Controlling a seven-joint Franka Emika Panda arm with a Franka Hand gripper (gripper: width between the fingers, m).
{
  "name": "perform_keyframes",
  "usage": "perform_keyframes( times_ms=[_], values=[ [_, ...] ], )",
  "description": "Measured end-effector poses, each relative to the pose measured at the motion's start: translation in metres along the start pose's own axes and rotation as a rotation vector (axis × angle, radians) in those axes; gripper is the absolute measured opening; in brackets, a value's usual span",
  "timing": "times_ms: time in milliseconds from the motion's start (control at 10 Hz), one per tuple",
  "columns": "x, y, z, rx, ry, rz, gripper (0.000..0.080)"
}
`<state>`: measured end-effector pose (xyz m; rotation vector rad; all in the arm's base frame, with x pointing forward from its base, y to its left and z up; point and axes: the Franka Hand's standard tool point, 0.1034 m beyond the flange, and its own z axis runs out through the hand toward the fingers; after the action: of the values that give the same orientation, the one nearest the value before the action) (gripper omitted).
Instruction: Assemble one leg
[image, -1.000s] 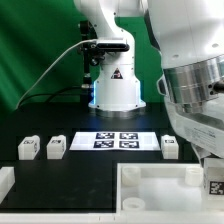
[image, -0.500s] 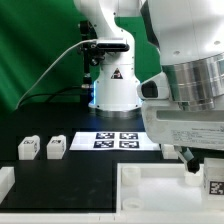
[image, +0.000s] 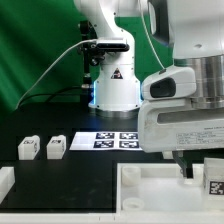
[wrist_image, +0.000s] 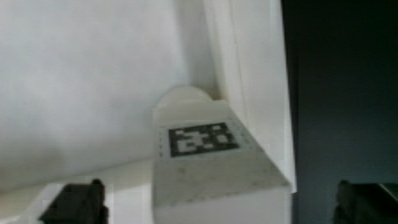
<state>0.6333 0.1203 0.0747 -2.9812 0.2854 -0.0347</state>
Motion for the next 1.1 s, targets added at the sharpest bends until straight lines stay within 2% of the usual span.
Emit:
perform_keyframes(
  times_ms=[100, 200, 300, 600, 900, 1100],
  values=[
    [0.0000, 0.0000, 0.0000, 0.000, 0.000, 0.000, 0.0402],
    [0.0000, 0.0000, 0.0000, 0.000, 0.000, 0.000, 0.0402],
    [0.0004, 0.0013, -0.0001, -0.001, 0.000, 0.001, 0.0304],
    [0.0018, 0.0060, -0.0004, 0.001, -0.001, 0.033, 0.0302],
    [0.0005, 0.0077, 0.0004, 0.043, -0.011, 0.253, 0.0301],
    [-0.0014, 0.0060, 0.0009, 0.044, -0.010, 0.324, 0.0301]
  ],
)
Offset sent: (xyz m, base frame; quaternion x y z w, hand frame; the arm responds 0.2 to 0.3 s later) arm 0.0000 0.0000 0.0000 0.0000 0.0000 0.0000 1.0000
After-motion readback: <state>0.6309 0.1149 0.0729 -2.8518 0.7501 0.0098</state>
